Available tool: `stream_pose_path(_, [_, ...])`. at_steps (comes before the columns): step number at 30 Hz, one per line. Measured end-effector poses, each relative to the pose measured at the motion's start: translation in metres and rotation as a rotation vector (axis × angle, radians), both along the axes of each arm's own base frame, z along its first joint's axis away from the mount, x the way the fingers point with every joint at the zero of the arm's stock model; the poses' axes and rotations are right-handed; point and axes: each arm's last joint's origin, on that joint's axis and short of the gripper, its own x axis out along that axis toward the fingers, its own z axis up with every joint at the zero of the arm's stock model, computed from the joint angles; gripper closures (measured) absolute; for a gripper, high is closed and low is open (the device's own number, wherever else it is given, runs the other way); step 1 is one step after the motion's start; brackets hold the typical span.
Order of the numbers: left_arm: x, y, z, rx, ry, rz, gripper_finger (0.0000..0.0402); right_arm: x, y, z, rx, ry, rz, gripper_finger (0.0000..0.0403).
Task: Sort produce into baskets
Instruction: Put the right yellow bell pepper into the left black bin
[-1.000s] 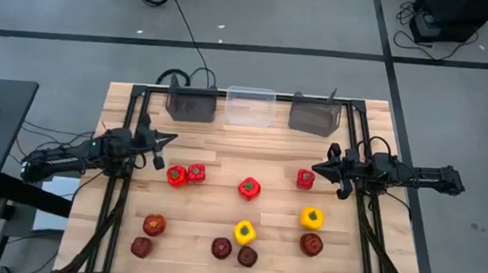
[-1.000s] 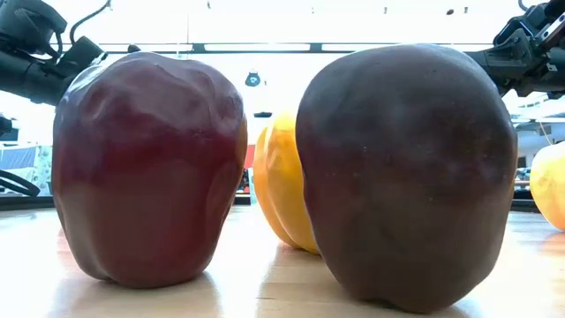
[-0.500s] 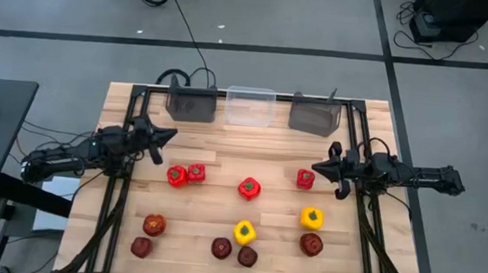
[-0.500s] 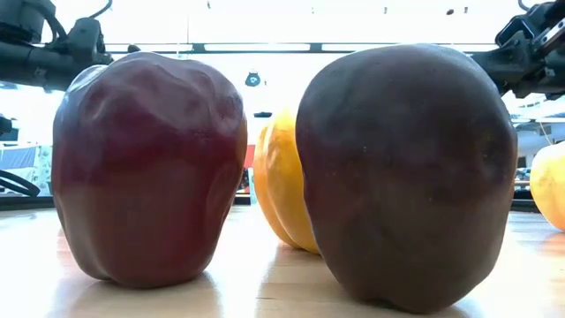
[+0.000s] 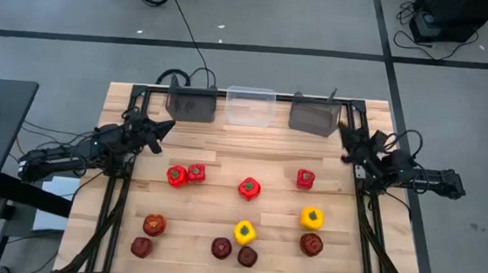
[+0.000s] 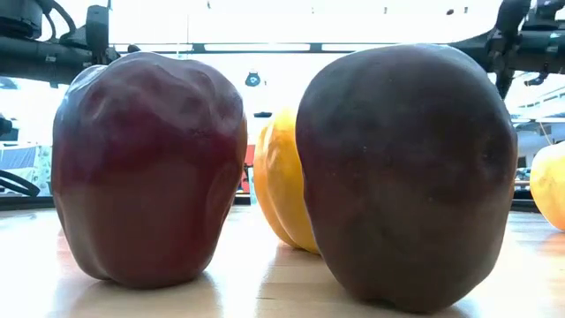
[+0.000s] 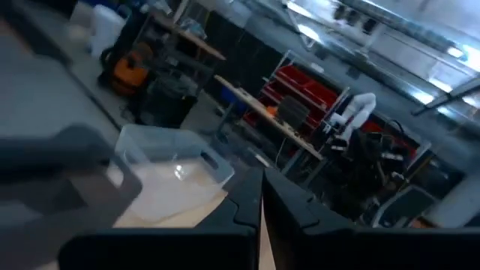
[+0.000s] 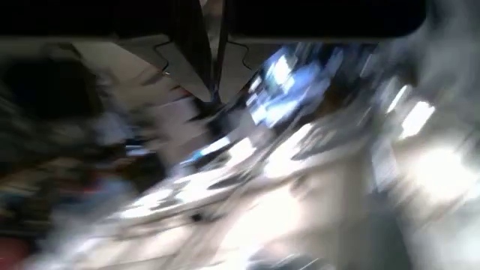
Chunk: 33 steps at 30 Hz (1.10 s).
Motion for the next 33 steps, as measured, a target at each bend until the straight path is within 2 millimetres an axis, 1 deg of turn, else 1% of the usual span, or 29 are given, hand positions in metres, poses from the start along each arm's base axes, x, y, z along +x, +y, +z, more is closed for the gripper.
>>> stream_pose_path(1, [0.003,0.0,0.001,-0.016,-0.013,-0.022,0.0382,0.0,-0.002,-0.001,0.061,-0.034,-0.02,0.0368])
stream_pose_path(3, [0.009,0.0,0.002,-0.051,-0.042,-0.078,0.0379,0.002,-0.001,-0.003,0.094,-0.051,0.034,0.0368])
stream_pose_path(6, [0.017,-0.001,0.013,-0.054,-0.154,-0.153,0.0371,0.008,0.002,-0.006,0.072,-0.01,0.223,0.0368])
stream_pose_path(8, [0.02,0.0,0.025,-0.024,-0.209,-0.159,0.0366,0.012,0.004,-0.004,0.113,0.003,0.339,0.037])
stream_pose_path(10, [0.024,0.0,0.038,0.02,-0.203,-0.157,0.0362,0.015,0.006,0.001,0.168,0.029,0.432,0.0374])
stream_pose_path(13, [0.032,0.0,0.054,0.074,-0.141,-0.183,0.036,0.02,0.009,0.011,0.201,0.143,0.536,0.0385])
stream_pose_path(15, [0.034,0.0,0.067,0.12,-0.127,-0.205,0.0358,0.025,0.01,0.022,0.219,0.219,0.568,0.0392])
stream_pose_path(18, [0.032,-0.001,0.089,0.166,-0.177,-0.206,0.0357,0.034,0.009,0.04,0.25,0.318,0.566,0.0396])
stream_pose_path(21, [0.029,-0.002,0.105,0.175,-0.224,-0.199,0.0356,0.046,0.009,0.062,0.286,0.416,0.556,0.0391])
stream_pose_path(25, [0.026,-0.003,0.11,0.185,-0.245,-0.212,0.0356,0.064,0.005,0.077,0.362,0.691,0.443,0.0388])
stream_pose_path(28, [0.028,-0.004,0.106,0.184,-0.197,-0.276,0.0356,0.079,0.002,0.088,0.38,0.842,0.355,0.0388])
stream_pose_path(30, [0.031,-0.004,0.097,0.154,-0.102,-0.298,0.0356,0.09,0.001,0.096,0.353,0.904,0.339,0.0388])
stream_pose_path(33, [0.034,-0.003,0.076,0.079,0.104,-0.315,0.0356,0.106,0.004,0.105,0.27,1.025,0.381,0.0387])
